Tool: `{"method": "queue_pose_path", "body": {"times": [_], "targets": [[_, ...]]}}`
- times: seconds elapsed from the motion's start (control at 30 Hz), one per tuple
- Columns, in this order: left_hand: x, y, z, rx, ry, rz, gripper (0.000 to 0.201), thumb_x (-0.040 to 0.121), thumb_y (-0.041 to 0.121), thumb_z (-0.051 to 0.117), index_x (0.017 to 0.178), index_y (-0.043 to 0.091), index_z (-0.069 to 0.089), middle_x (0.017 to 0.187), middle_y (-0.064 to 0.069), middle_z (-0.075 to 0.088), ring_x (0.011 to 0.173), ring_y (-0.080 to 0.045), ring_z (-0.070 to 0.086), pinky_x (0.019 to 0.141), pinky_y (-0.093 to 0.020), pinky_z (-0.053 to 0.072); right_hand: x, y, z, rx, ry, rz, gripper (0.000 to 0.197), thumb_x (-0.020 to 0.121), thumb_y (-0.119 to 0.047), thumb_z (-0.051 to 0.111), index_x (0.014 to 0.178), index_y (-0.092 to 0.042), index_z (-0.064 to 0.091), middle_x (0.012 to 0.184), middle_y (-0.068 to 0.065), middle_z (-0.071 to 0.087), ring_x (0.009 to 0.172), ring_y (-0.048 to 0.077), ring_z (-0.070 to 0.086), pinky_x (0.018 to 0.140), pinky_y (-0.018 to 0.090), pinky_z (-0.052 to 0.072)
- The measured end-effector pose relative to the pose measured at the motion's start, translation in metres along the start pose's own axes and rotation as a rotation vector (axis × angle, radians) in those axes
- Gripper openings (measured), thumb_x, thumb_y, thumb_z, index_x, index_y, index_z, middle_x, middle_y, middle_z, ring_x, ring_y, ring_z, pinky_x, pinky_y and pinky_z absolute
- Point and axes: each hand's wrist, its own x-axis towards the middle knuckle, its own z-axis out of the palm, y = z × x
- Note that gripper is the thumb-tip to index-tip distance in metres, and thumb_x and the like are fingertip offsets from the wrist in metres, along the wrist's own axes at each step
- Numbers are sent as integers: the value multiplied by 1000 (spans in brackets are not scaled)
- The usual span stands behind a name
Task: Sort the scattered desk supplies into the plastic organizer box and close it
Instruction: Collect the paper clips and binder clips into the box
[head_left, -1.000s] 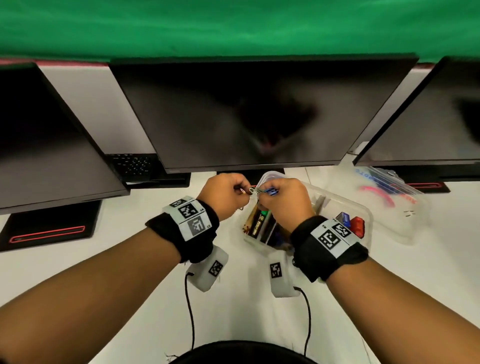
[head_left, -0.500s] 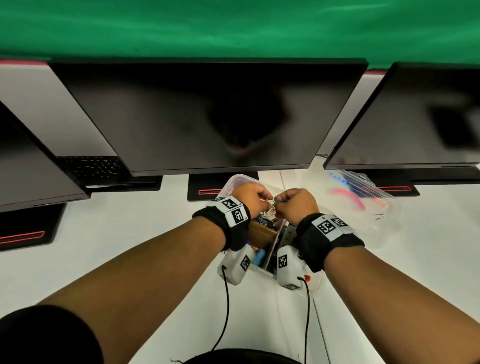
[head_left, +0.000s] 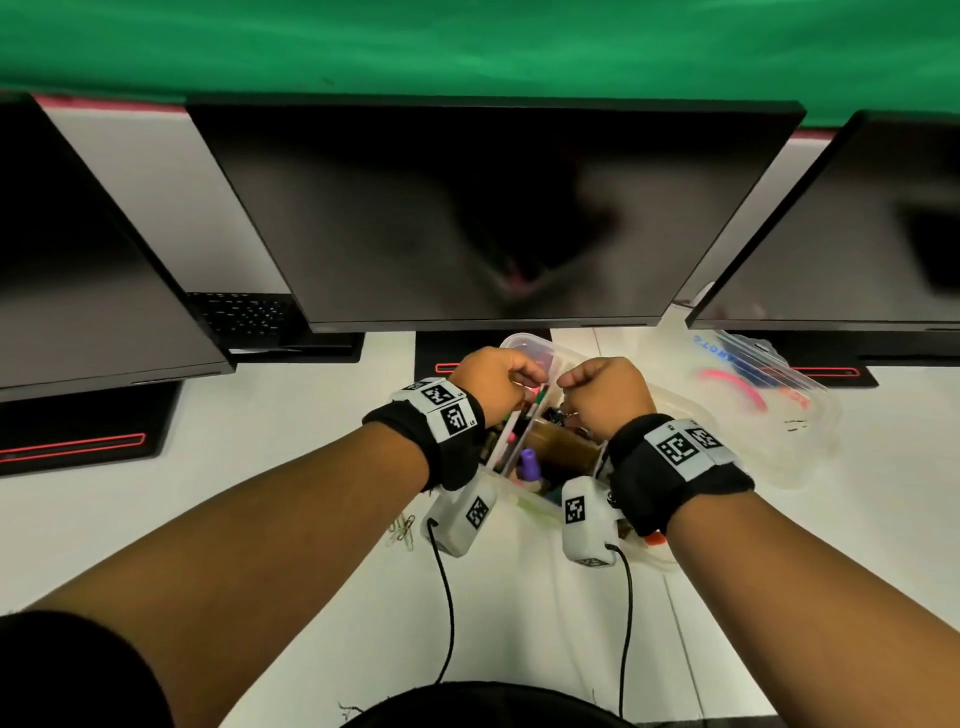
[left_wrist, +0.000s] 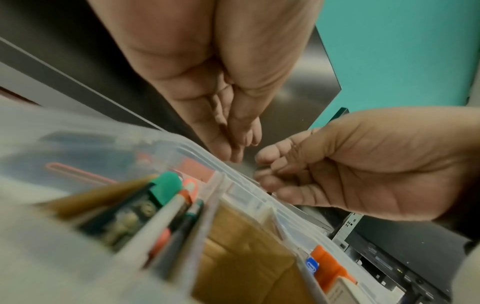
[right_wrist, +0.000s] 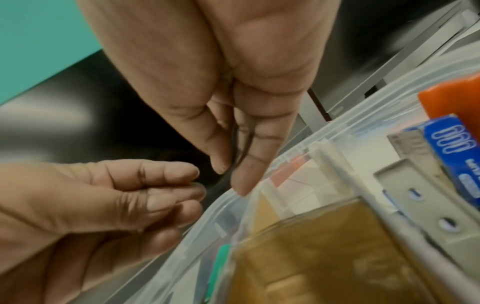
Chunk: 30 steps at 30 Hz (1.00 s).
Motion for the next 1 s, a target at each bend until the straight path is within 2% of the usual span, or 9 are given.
{"method": "queue_pose_path", "body": {"times": [0.1, 0.13, 0.2, 0.3, 0.4, 0.6, 0.7, 0.83, 1.0], "targets": [[-14, -23, -29, -17, 10, -18, 24, 82, -5, 60, 100, 7, 71, 99, -10, 73, 69, -8, 61, 65, -9, 50, -18, -14, 21, 15, -10, -63, 32, 80, -1, 57, 57, -23, 62, 66, -1, 63, 71, 26, 62, 85, 45, 55], [-20, -34, -40, 5, 18, -37, 23, 82, -4, 59, 99, 8, 71, 98, -12, 72, 68, -9, 61, 65, -13, 50, -25, -19, 32, 12, -36, -94, 33, 80, -2, 57, 57, -25, 62, 68, -3, 63, 72, 24, 61, 86, 45, 55], [-32, -59, -62, 88, 30, -74, 21, 84, 0, 60, 98, 9, 71, 99, -11, 72, 76, -14, 61, 70, -22, 50, -40, -30, 54, -54, -104, -181, 31, 82, -2, 56, 65, -26, 67, 80, -1, 67, 81, 20, 62, 91, 39, 53], [-50, -97, -87, 257, -7, -129, 20, 85, 5, 63, 103, 10, 70, 107, -7, 70, 93, -18, 63, 78, -21, 42, -62, -41, 86, -226, -220, -310, 25, 84, 0, 53, 93, -11, 73, 99, 5, 71, 89, 18, 63, 87, 26, 50], [-67, -129, -97, 417, -124, -213, 29, 84, 13, 67, 112, 13, 66, 117, -4, 65, 107, -19, 61, 86, -20, 41, -76, -36, 118, -424, -327, -358, 26, 85, -4, 52, 102, -12, 70, 110, 4, 69, 102, 20, 62, 88, 23, 45], [-92, -178, -81, 586, -342, -261, 73, 73, 32, 78, 136, 19, 44, 134, -6, 44, 125, -24, 47, 105, -32, 39, -87, 3, 167, -629, -497, -236, 42, 88, -17, 59, 129, -11, 51, 132, 10, 51, 123, 22, 47, 97, 19, 31], [-99, -190, -70, 653, -357, -303, 94, 65, 40, 82, 141, 15, 34, 136, -9, 37, 129, -28, 40, 107, -39, 38, -89, 14, 182, -651, -505, -153, 51, 83, -25, 66, 128, -8, 49, 131, 12, 47, 126, 25, 43, 95, 18, 27], [-108, -196, -59, 665, -259, -385, 90, 62, 33, 86, 134, 10, 36, 132, -13, 38, 123, -30, 42, 101, -40, 43, -89, 21, 196, -637, -454, -77, 57, 82, -25, 68, 130, -6, 44, 132, 13, 44, 126, 24, 40, 99, 20, 29], [-106, -198, -47, 531, -185, -371, 68, 71, 18, 81, 126, 7, 43, 130, -14, 42, 119, -31, 48, 99, -39, 44, -84, 19, 211, -598, -382, -116, 41, 86, -13, 58, 126, -4, 50, 129, 17, 50, 121, 27, 46, 96, 22, 32]]}}
